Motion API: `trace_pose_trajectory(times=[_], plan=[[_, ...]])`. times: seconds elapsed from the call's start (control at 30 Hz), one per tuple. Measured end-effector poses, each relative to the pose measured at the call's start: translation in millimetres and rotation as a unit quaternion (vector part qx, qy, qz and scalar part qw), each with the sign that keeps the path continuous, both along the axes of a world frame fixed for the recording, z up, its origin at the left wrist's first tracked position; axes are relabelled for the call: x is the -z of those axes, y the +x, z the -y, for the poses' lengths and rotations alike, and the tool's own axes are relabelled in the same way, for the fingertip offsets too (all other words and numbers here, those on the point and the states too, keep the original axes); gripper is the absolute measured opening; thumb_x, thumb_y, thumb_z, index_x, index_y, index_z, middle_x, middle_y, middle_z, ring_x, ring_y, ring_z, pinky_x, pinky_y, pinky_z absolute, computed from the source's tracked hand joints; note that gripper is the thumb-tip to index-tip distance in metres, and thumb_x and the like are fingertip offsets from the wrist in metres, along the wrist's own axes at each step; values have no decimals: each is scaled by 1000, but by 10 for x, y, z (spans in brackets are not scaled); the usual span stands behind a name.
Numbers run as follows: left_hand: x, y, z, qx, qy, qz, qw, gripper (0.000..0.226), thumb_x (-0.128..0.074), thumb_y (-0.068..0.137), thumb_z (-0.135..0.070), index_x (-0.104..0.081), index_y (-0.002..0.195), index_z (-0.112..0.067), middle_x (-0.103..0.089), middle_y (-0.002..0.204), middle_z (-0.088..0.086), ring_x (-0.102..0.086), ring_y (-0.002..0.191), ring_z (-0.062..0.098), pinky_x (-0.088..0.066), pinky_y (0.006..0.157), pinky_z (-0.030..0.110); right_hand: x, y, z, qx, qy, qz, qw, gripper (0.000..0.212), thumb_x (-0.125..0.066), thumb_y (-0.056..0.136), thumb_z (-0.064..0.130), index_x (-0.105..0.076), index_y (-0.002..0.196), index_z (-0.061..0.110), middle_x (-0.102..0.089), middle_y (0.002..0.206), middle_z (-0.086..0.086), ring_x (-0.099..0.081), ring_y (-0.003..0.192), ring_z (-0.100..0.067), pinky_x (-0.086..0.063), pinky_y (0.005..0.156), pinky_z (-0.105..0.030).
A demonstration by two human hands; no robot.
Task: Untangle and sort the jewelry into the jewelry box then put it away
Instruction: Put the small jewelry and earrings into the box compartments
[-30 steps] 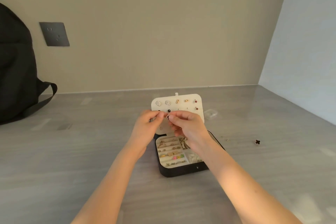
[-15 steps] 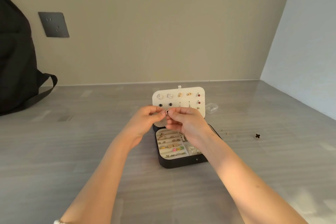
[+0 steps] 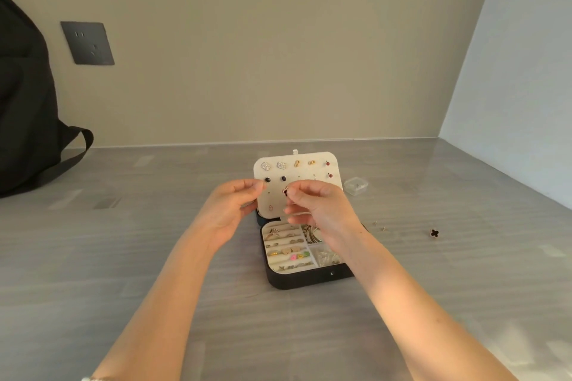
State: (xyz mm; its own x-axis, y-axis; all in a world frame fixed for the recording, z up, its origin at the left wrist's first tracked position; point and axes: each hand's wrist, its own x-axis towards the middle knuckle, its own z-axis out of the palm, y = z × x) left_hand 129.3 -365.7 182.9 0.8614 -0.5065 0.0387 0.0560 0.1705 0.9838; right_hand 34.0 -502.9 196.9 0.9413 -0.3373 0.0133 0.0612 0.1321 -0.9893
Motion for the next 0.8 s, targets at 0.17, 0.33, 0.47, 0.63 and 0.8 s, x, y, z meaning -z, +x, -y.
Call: trace_pose_trajectory(times=[0.17,0.33,0.47,0.63,0.8], plan=[[2,38,-33,-13,-35,-60,997,9,-54,89,-4,-62,85,-7,-71,84,5,-66,83,17,-52,74,27,48,77,-94,52,-195,-2,979,8,-65,86,10,-69,82,16,-63,67,0,-53,43,-9,-37,38,-14],[1,61,-63,-2,-60,-87,994,9,-54,89,-5,-62,88,-7,-72,85,5,-66,86,19,-52,78,31,20,162,-135,61,-195,-2,979,13,-65,86,13,-70,79,22,-61,62,-1,-46,38,-9,-34,37,-11],[9,79,-72,0,-57,-90,994,8,-55,89,-4,-62,92,-5,-71,90,8,-66,89,21,-52,81,32,46,197,-162,62,-207,-5,976,15,-64,87,14,-70,77,23,-61,60,0,-44,36,-9,-38,40,-13],[13,86,-77,3,-56,-92,994,7,-55,89,-4,-62,91,-5,-68,99,12,-65,91,22,-52,83,34,66,231,-188,58,-218,2,974,15,-63,87,11,-71,78,20,-60,58,-1,-41,37,-11,-33,39,-12],[13,86,-79,1,-64,-100,993,7,-56,88,-4,-62,92,-4,-67,101,13,-65,92,23,-52,83,34,88,252,-170,93,-242,3,966,16,-64,87,13,-71,76,24,-62,61,-1,-41,37,-10,-39,44,-16]])
